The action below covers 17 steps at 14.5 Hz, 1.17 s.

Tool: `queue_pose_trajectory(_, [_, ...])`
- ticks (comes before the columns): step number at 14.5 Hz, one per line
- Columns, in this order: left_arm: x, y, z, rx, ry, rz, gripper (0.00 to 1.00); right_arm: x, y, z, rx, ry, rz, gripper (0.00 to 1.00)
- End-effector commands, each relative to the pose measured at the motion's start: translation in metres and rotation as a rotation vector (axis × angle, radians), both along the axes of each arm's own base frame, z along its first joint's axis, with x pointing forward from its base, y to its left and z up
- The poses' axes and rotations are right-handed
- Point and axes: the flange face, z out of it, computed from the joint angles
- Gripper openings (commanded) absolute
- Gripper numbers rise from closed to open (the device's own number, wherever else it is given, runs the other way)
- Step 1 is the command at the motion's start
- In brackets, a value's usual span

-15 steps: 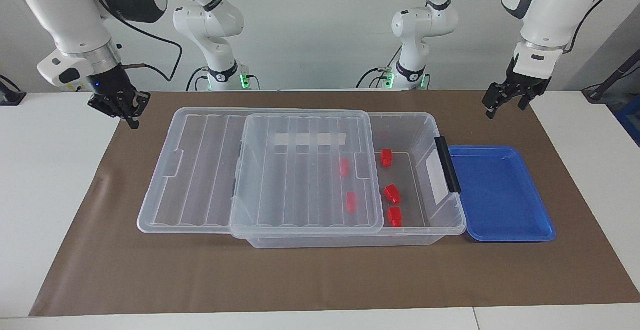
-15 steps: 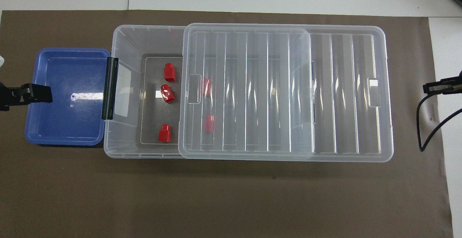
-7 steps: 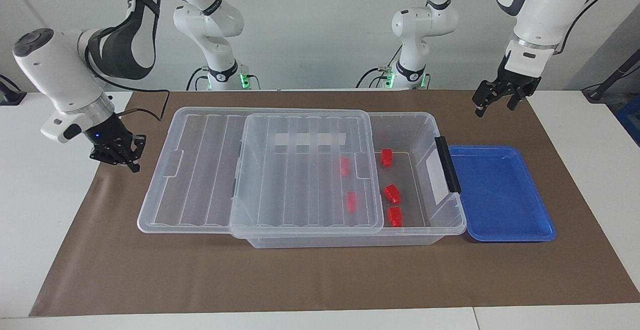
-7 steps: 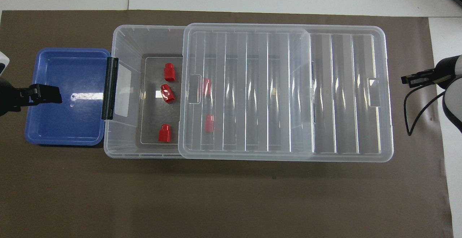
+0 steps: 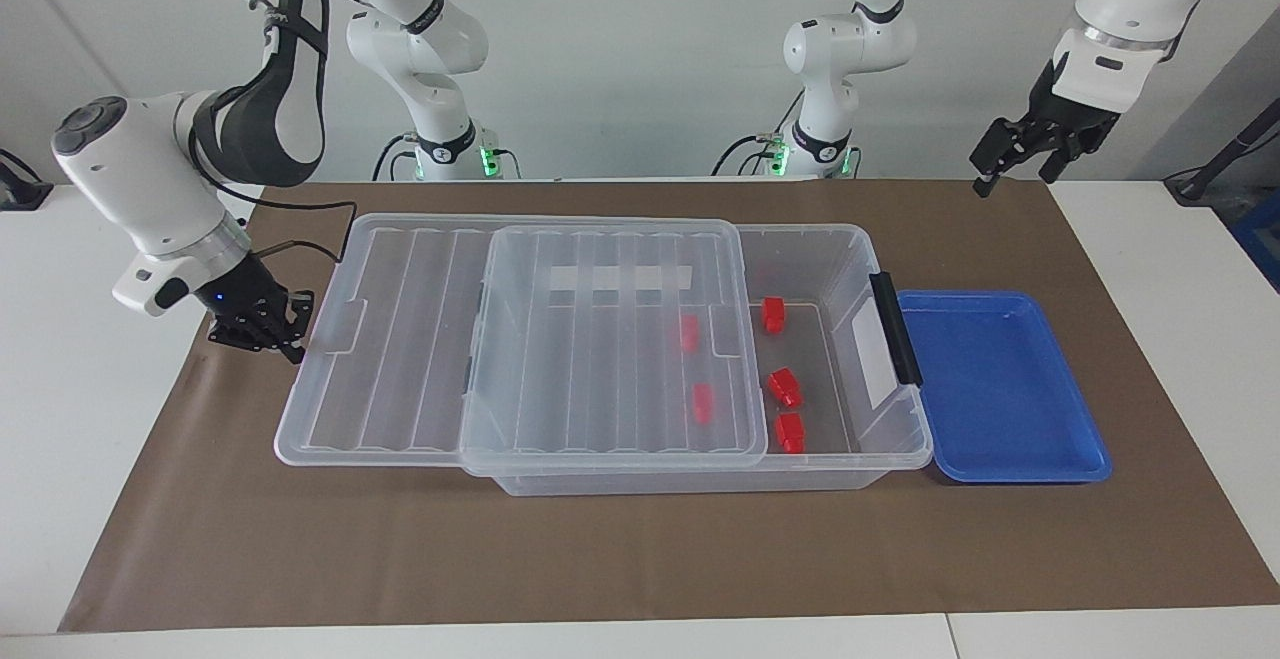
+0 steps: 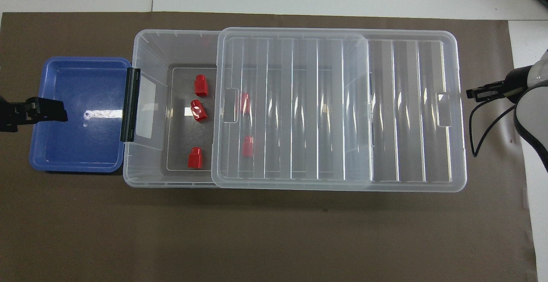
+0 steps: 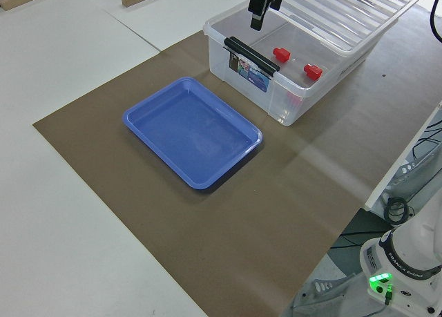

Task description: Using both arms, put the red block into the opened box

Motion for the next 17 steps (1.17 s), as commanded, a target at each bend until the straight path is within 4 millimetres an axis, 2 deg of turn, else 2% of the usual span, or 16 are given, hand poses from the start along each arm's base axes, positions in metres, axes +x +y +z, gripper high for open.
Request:
queue_pose_trajectory(1, [0.022, -0.003, -0.020, -0.004, 0.058, -0.026, 1.00, 0.005, 0.015, -0.001, 0.024, -0.011, -0.016, 0.00])
queue_pose_trajectory(3, [0.034, -0.009, -0.033, 0.002, 0.079, -0.063, 1.00, 0.007, 0.021, -0.001, 0.029, -0.007, -0.040, 0.00])
queue_pose_trajectory(4, [0.043, -0.019, -0.045, 0.020, 0.086, -0.084, 1.00, 0.008, 0.031, -0.001, 0.030, -0.005, -0.032, 0.00])
queue_pose_trajectory(5, [0.042, -0.028, -0.048, 0.039, 0.089, -0.103, 1.00, 0.008, 0.034, -0.001, 0.032, -0.003, -0.038, 0.00])
queue_pose_trajectory(7, [0.034, -0.027, -0.037, 0.040, 0.082, -0.101, 1.00, 0.009, 0.046, -0.001, 0.035, 0.000, -0.038, 0.00])
queue_pose_trajectory(8, [0.020, -0.031, -0.028, 0.046, 0.067, -0.111, 1.00, 0.009, 0.051, -0.001, 0.038, 0.003, -0.042, 0.00])
queue_pose_trajectory(9, [0.011, -0.034, -0.041, 0.053, 0.091, -0.121, 1.00, 0.009, 0.056, -0.001, 0.040, 0.007, -0.056, 0.00])
queue_pose_trajectory(10, [0.010, -0.038, -0.043, 0.053, 0.089, -0.128, 1.00, 0.010, 0.071, -0.001, 0.043, 0.011, -0.053, 0.00])
queue_pose_trajectory(17, [0.004, -0.041, -0.027, 0.051, 0.057, -0.129, 1.00, 0.011, 0.120, 0.001, 0.058, 0.018, -0.091, 0.00])
